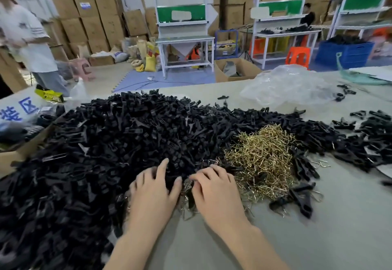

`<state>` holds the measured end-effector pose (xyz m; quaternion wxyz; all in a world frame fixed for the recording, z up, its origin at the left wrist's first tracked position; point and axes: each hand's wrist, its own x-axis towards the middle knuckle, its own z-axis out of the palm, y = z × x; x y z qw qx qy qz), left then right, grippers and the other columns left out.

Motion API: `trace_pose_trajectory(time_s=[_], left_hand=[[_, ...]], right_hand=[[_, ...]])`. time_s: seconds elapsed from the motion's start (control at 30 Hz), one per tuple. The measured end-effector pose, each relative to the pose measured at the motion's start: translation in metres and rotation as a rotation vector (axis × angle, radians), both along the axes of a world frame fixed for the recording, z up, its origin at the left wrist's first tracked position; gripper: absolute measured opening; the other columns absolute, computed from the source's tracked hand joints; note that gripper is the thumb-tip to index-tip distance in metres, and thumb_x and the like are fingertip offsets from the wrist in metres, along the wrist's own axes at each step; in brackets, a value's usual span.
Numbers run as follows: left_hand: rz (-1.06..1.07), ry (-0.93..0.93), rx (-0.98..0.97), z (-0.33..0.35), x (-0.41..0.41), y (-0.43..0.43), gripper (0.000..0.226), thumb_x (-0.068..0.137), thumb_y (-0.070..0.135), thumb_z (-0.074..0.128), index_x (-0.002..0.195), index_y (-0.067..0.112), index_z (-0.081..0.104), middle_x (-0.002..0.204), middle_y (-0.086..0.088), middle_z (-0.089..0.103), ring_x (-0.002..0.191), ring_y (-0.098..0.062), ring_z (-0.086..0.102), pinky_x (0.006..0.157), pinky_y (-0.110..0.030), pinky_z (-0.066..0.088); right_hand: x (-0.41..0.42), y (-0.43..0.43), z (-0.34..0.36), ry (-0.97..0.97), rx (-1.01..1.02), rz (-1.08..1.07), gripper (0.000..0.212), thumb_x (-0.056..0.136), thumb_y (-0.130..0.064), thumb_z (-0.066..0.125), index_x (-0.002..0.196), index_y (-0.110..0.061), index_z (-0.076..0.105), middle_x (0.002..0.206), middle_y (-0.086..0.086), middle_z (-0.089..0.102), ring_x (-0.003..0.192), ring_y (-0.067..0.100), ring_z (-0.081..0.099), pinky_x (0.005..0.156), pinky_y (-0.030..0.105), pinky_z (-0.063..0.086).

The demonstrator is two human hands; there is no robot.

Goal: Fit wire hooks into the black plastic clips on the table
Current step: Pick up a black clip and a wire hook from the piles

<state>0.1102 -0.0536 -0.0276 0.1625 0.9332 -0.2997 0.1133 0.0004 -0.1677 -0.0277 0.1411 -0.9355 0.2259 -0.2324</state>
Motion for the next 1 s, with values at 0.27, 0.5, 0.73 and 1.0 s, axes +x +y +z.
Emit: trace_pose_trajectory(time_s=[0.27, 0.5, 0.73, 1.0], left_hand=[[-0.121, -0.088, -0.06, -0.003, -0.001, 0.001, 0.032, 0.091, 0.049, 0.054, 0.107, 0.026, 0.069, 0.107, 0.005, 0.068, 0.1, -0.022, 0.065, 0.091, -0.043, 0.044], [-0.19, -0.017, -0.209, -0.003, 0.0, 0.004, 0.03, 0.091, 0.048, 0.052, 0.108, 0.028, 0.066, 0.112, 0.012, 0.065, 0.105, -0.015, 0.06, 0.092, -0.034, 0.038], [-0.297, 0.204, -0.536, 0.007, -0.008, 0.006, 0.037, 0.087, 0.06, 0.046, 0.113, 0.038, 0.06, 0.12, 0.035, 0.05, 0.114, 0.003, 0.05, 0.098, -0.028, 0.043], [-0.315, 0.293, -0.614, 0.007, -0.015, 0.01, 0.021, 0.086, 0.062, 0.048, 0.105, 0.053, 0.052, 0.129, 0.028, 0.058, 0.093, -0.014, 0.063, 0.079, -0.016, 0.047]], right_hand=[[-0.001, -0.001, 0.004, -0.014, 0.007, 0.066, 0.029, 0.098, -0.031, 0.042, 0.105, -0.034, 0.069, 0.106, -0.017, 0.062, 0.106, 0.01, 0.054, 0.091, 0.029, 0.043], [0.0, -0.008, 0.008, -0.047, 0.085, 0.095, 0.024, 0.102, -0.023, 0.049, 0.117, -0.029, 0.066, 0.11, -0.014, 0.062, 0.103, 0.01, 0.055, 0.092, 0.029, 0.044], [0.001, -0.008, 0.011, -0.092, 0.118, 0.163, 0.038, 0.103, -0.037, 0.046, 0.141, -0.031, 0.049, 0.12, -0.017, 0.062, 0.116, 0.003, 0.053, 0.115, 0.031, 0.027], [-0.002, -0.008, 0.013, -0.234, 0.287, 0.26, 0.036, 0.101, -0.033, 0.057, 0.137, -0.036, 0.055, 0.123, -0.02, 0.063, 0.113, -0.008, 0.047, 0.103, 0.015, 0.035]])
